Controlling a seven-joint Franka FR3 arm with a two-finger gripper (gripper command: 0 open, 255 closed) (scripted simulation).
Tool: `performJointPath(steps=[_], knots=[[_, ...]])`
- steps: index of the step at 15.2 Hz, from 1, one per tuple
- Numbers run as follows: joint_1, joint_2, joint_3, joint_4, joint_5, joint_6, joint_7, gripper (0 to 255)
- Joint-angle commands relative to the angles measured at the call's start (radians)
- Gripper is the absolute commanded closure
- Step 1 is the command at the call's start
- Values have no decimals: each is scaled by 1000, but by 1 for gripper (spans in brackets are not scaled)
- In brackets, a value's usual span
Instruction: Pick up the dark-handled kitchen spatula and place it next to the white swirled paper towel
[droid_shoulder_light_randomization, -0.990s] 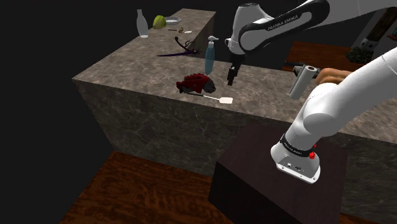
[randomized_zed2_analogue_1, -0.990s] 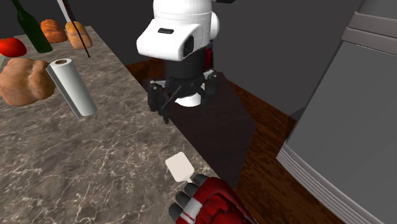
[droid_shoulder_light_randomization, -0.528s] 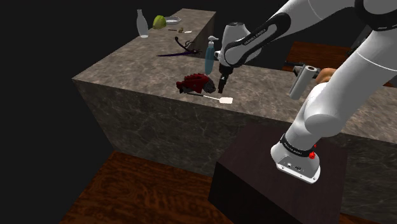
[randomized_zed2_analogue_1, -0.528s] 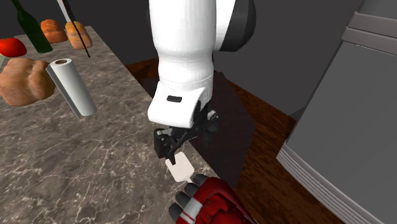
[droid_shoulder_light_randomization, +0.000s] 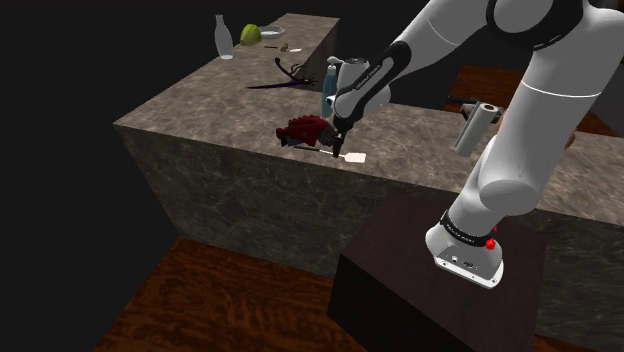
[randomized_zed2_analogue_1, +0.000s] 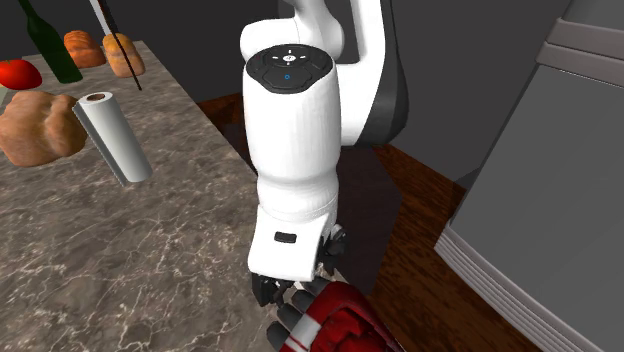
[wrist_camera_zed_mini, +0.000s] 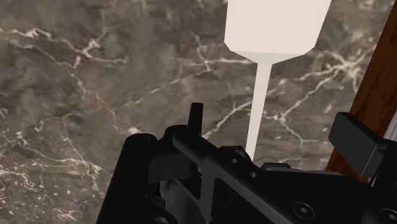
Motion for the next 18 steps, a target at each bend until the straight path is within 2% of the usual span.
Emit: performJointPath(steps=[1,4,12,13,18], knots=[[-2,27,4,1,16,26,-14,0],[-7,63,12,2,38,59,-30,0],[-6,63,12,2,39,59,-30,0],[-6,62,12,2,38,59,-29,255],[-7,64,12,3,39,59,-31,255]])
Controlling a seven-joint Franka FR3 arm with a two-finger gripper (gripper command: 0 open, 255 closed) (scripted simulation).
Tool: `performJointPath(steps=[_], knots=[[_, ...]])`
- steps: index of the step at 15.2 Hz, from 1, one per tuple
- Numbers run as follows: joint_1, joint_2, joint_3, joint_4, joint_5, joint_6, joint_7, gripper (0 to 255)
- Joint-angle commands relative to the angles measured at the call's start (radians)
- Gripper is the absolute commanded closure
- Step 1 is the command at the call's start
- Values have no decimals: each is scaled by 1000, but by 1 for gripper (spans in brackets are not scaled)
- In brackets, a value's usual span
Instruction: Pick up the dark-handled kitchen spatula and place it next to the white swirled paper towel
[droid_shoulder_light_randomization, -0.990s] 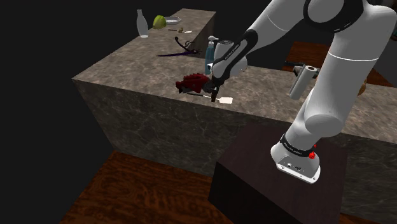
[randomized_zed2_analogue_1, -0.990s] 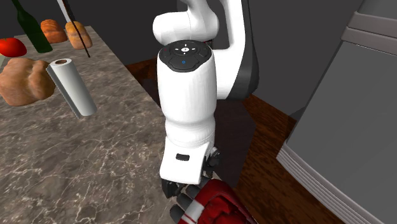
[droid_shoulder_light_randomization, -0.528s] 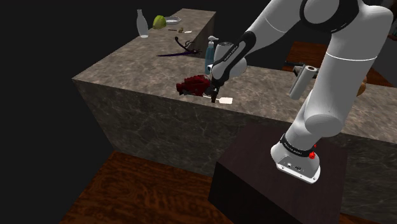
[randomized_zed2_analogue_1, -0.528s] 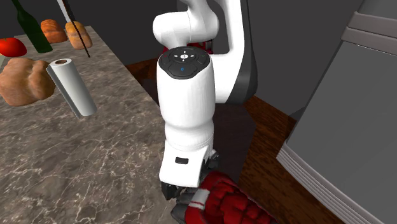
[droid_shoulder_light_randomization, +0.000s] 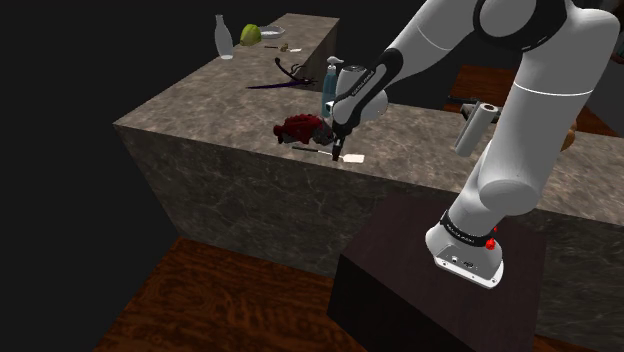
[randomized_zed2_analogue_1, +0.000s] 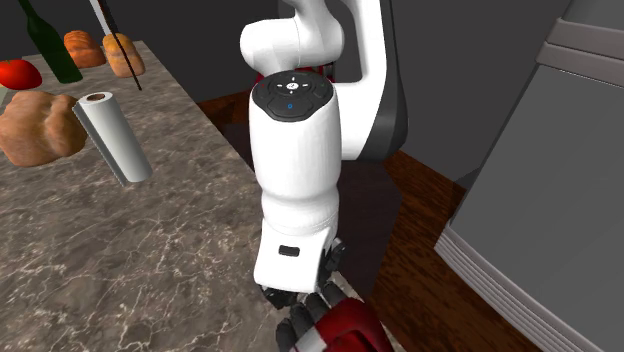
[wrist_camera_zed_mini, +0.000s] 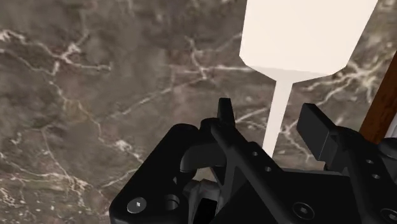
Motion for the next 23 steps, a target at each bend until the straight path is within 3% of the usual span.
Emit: performJointPath(steps=[1,4,23], knots=[[-2,7,-2,0,-1,11,0,255],[-2,8,-2,1,0,11,1,255],[7,-219,-24,44,-119,-249,89,255]])
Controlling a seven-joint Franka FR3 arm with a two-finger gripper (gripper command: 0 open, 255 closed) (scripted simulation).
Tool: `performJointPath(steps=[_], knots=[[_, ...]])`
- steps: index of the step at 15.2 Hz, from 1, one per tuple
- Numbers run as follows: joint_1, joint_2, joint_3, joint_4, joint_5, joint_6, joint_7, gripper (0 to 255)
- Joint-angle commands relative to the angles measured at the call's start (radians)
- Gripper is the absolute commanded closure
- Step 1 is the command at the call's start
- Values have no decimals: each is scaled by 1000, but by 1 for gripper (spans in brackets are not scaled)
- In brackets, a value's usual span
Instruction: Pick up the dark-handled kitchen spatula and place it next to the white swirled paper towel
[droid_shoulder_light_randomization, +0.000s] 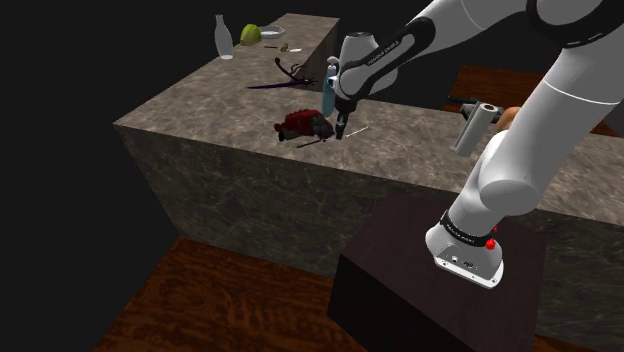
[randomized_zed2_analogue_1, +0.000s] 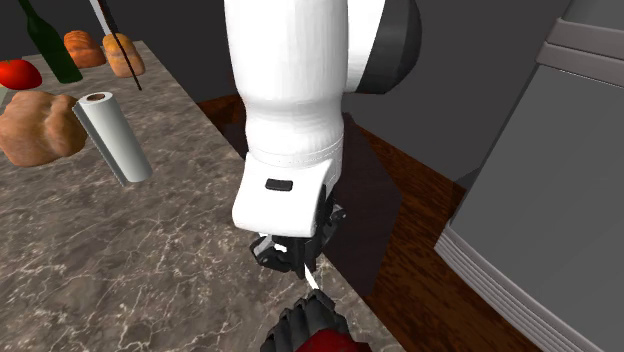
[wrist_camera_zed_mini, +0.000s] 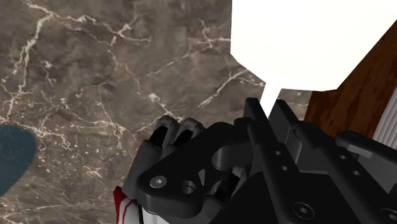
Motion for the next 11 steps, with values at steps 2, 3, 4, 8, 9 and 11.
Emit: performJointPath(steps=[2,3,4,8,9,11], knots=[[-1,-32,1,15,-13,-46,11,255],[-1,-41,1,20,-16,-60,13,255],[-1,-50,2,26,-19,-74,16,255],[-2,-84,4,49,-30,-131,24,255],[-2,-92,5,55,-32,-145,26,255],[-3,-107,6,69,-36,-173,30,255]])
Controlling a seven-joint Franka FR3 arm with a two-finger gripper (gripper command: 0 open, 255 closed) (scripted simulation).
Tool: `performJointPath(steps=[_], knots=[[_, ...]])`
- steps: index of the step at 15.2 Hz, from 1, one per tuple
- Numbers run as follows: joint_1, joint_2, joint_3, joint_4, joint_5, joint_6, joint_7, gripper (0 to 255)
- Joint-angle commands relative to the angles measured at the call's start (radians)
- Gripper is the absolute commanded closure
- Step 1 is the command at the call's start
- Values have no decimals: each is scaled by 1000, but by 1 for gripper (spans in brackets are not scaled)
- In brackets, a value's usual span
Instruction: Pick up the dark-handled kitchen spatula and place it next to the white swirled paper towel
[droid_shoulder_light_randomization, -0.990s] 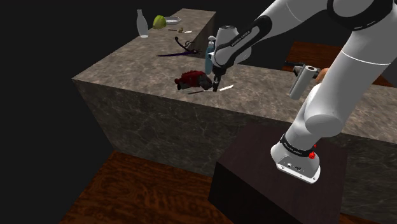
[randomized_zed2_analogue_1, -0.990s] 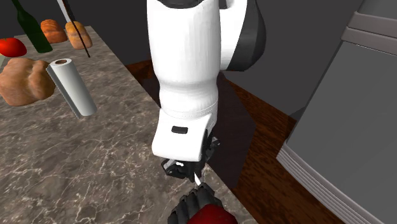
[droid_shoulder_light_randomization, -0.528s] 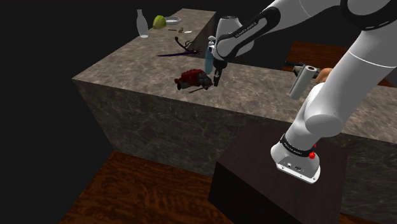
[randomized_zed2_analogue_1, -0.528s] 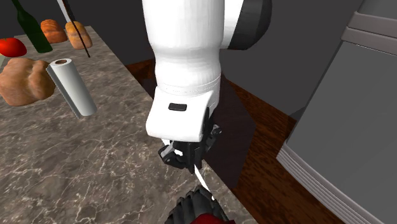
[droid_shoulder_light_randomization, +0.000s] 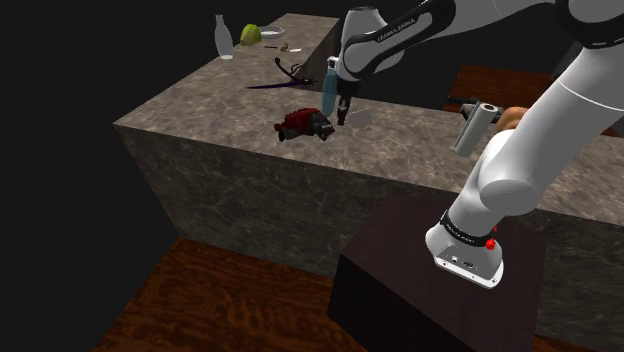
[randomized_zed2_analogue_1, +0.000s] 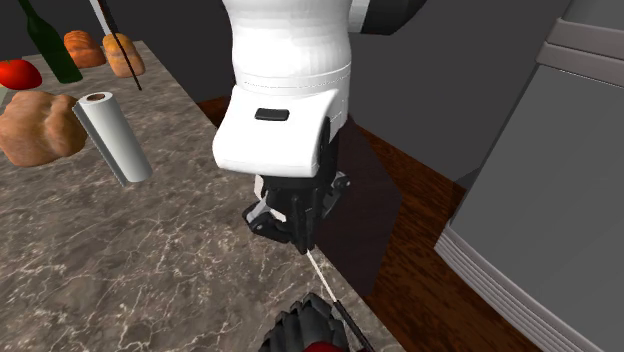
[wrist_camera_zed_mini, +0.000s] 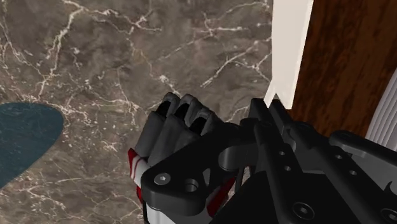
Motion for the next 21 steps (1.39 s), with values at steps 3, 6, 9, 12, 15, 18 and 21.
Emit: performJointPath(steps=[3,6,9,12,15,18,21], knots=[[-1,-28,2,27,-7,-55,6,255],[-1,-47,5,51,-12,-97,10,255],[-2,-63,7,76,-15,-139,13,255],[-2,-78,9,104,-17,-180,16,255],[-1,-90,11,133,-19,-222,18,255],[-1,-100,13,164,-21,-262,20,255],[-1,-108,15,197,-22,-303,21,255]])
